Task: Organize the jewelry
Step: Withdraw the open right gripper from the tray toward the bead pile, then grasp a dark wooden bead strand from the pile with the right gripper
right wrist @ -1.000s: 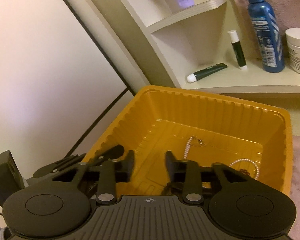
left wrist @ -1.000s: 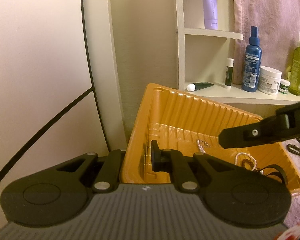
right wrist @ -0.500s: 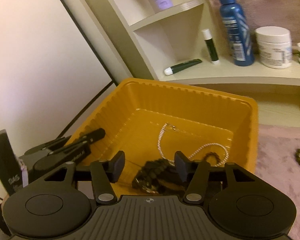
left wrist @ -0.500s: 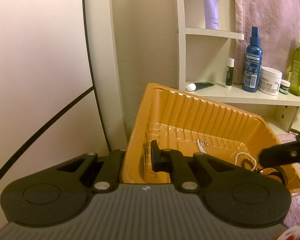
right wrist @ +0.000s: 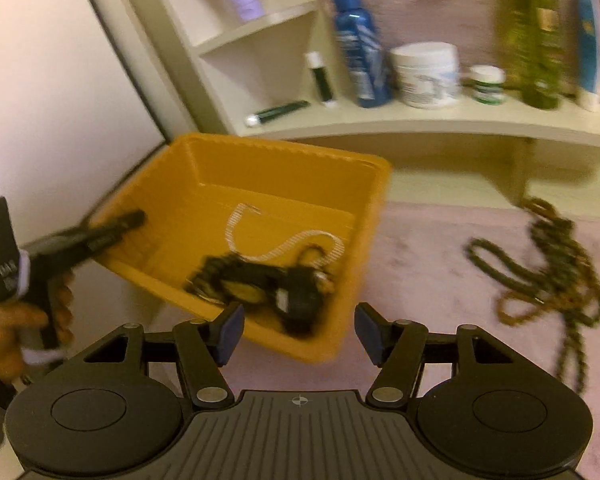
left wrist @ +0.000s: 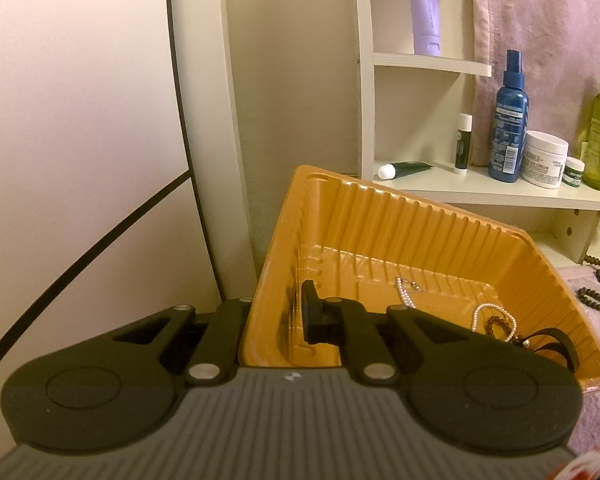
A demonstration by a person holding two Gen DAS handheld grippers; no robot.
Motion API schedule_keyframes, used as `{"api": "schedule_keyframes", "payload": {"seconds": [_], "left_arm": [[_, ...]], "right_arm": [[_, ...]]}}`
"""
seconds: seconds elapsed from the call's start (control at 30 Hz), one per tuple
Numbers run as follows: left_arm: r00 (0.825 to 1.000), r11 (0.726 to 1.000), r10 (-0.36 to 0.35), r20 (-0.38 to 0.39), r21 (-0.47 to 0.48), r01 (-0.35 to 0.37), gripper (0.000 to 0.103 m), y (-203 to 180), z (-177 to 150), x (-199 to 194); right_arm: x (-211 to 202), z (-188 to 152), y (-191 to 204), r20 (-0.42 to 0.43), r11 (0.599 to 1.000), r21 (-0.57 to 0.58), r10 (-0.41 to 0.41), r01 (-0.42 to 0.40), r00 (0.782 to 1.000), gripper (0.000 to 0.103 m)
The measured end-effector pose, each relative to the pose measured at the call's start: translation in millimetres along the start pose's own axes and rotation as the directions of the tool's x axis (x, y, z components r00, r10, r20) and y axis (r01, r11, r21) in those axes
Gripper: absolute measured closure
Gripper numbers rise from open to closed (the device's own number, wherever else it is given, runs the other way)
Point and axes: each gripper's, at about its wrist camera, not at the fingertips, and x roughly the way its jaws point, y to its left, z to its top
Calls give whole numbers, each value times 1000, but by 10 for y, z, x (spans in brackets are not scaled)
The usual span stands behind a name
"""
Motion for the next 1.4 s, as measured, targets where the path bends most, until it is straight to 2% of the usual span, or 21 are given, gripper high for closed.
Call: {"api": "schedule_keyframes", "payload": {"seconds": [0.33,0.63,0.73,0.87,1.0,1.17,1.4], "left_arm": [[1000,1000,13,-3,10,-13,93,-12,9,-11],[1000,1000,19,-6,18,-19,93,-13,9,-21],[1000,1000,23,-9,20,-23,93,-13,8,-18],[1000,999,25,-13,22,-25,93,-23,16,-1],[1000,999,26,-14,23,-25,93,-24,19,8],[1000,999,26,-17,20,-26,93,-20,18,15],[999,999,27,-18,25,-26,93,-25,20,19]], "right_arm": [[-338,-181,-573,12,984,77,-163,162,987,42],[-592,-239,-1073,38,942,176,-297,286,954,42],[-637,-234,-1177,46,932,194,-320,306,946,43],[-654,-232,-1275,50,926,199,-337,321,940,50],[-621,-233,-1345,47,924,201,-340,325,939,55],[-517,-217,-1403,37,929,178,-335,323,942,66],[-416,-60,-1571,80,936,159,-330,315,940,68]]}}
